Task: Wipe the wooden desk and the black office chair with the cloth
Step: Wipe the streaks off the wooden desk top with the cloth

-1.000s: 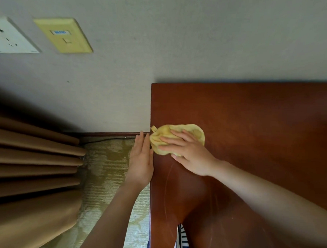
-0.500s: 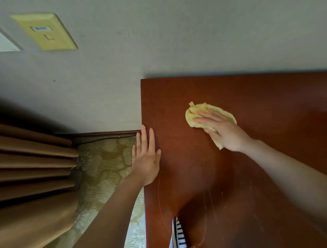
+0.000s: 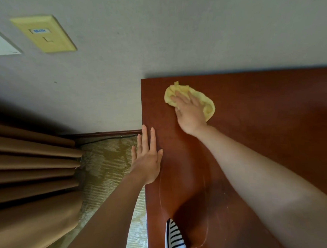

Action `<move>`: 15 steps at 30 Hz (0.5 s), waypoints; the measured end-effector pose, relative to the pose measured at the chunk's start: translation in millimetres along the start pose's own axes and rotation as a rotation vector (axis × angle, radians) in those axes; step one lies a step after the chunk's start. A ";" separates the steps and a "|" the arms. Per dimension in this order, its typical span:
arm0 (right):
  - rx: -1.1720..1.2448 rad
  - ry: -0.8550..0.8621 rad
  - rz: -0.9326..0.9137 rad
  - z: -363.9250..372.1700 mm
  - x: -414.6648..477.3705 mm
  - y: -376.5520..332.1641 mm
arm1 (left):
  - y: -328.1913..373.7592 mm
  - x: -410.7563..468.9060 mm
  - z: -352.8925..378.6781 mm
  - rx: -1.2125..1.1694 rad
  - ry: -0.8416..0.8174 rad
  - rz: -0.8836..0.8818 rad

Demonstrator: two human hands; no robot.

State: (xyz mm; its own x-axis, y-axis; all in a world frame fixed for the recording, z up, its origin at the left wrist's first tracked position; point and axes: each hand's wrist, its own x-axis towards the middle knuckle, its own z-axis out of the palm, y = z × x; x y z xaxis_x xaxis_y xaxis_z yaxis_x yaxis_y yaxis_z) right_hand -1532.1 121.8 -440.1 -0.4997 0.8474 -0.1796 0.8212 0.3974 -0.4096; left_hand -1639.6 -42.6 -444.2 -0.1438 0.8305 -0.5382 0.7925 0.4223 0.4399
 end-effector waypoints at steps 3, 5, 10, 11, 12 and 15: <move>-0.002 0.019 -0.126 13.0 -32.3 -10.9 | 2.1 0.3 -0.5 0.036 -0.004 -0.014; 0.024 0.019 -0.192 18.2 -56.2 -12.2 | 2.8 -0.4 -0.2 0.063 -0.003 -0.017; 0.086 0.005 -0.335 21.6 -113.0 1.4 | 2.0 -0.3 -1.0 0.119 0.016 -0.016; 0.090 -0.003 -0.352 20.0 -122.1 7.9 | 3.1 -0.6 -1.0 0.131 0.017 -0.018; 0.097 -0.004 -0.358 17.3 -129.7 15.0 | 4.0 -1.0 -1.1 0.140 0.016 -0.022; 0.091 0.024 -0.376 5.9 -145.4 38.9 | 5.2 -2.8 -0.9 0.154 0.018 -0.033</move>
State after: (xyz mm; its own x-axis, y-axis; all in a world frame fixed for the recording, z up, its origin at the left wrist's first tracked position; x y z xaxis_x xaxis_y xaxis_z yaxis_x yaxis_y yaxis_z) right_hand -1429.2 12.0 -435.1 -0.7538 0.6569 0.0192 0.5534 0.6502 -0.5206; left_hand -1635.6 -42.4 -439.7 -0.1807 0.8243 -0.5365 0.8687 0.3895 0.3059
